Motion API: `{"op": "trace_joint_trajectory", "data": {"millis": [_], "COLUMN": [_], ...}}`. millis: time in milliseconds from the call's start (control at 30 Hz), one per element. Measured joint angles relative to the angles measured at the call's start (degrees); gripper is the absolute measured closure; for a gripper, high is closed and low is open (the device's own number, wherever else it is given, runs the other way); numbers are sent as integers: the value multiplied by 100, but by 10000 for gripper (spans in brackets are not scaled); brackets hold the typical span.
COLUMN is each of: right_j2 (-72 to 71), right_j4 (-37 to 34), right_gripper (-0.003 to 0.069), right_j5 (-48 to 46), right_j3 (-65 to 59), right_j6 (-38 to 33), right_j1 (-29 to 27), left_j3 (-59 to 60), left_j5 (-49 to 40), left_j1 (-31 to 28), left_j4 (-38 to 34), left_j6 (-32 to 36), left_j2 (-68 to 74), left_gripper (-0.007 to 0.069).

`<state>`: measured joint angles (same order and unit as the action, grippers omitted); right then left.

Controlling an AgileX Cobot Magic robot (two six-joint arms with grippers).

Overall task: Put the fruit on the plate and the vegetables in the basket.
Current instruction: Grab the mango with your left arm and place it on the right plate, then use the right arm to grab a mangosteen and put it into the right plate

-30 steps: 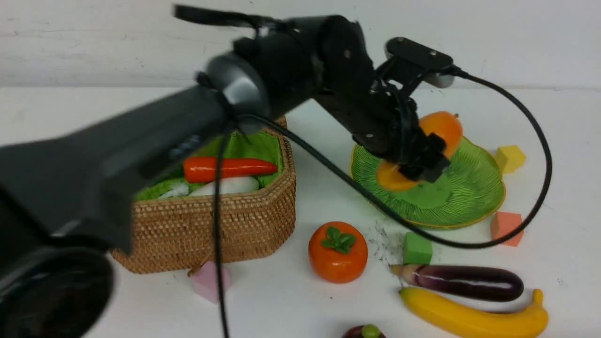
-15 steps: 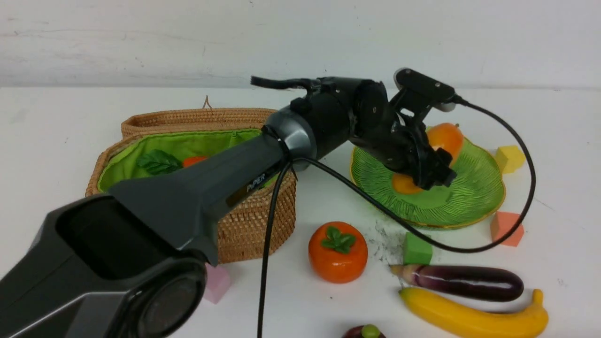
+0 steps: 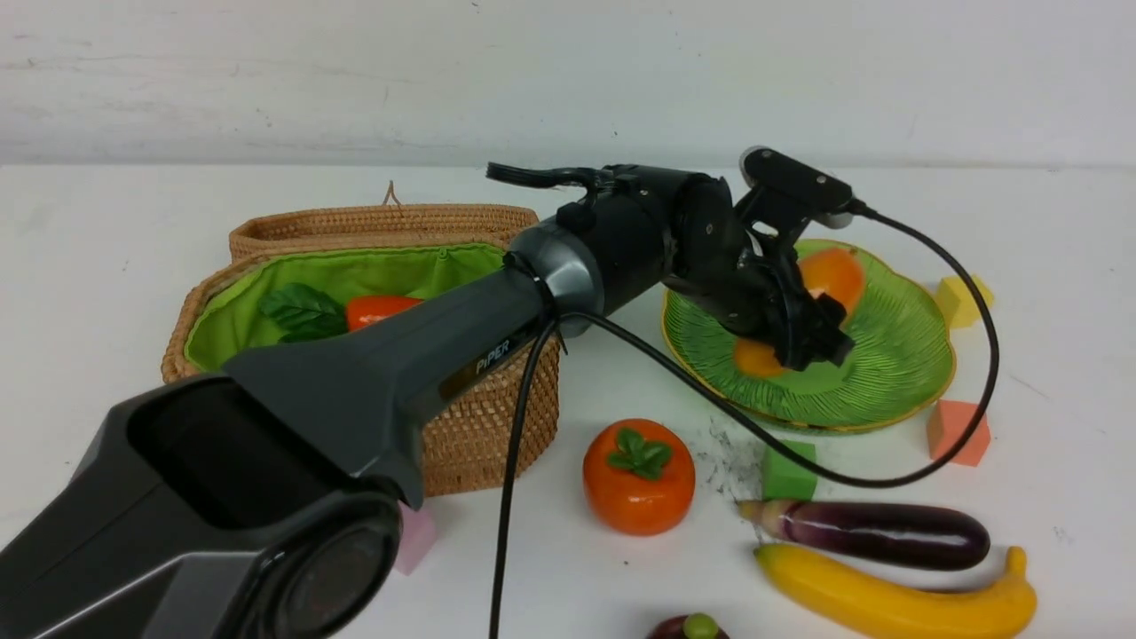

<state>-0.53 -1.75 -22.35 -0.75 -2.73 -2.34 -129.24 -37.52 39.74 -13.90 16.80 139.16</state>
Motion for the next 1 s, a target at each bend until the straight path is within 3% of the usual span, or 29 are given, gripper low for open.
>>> {"op": "trace_joint_trajectory", "data": {"millis": [133,200,500,733,967,1000], "right_j2": [0,0,0,0,0,0], "right_j4": [0,0,0,0,0,0], "right_gripper": [417,417,417,417,417,417], "right_j5": [0,0,0,0,0,0], "right_j3": [0,0,0,0,0,0], "right_j6": [0,0,0,0,0,0], "right_j1": [0,0,0,0,0,0], "left_j3": [0,0,0,0,3,3], "left_j5": [-170,-209,-697,-1854,-3349,-3349], "left_j1": [0,0,0,0,-329,-351], "left_j4": [6,0,23,782,1896,1905], "left_j6": [-31,-42,-43,-48,-676,-676], "left_j2": [0,0,-357,-1348,-3000,-3050], "left_gripper": [-23,-43,-7,173,504,513]}}
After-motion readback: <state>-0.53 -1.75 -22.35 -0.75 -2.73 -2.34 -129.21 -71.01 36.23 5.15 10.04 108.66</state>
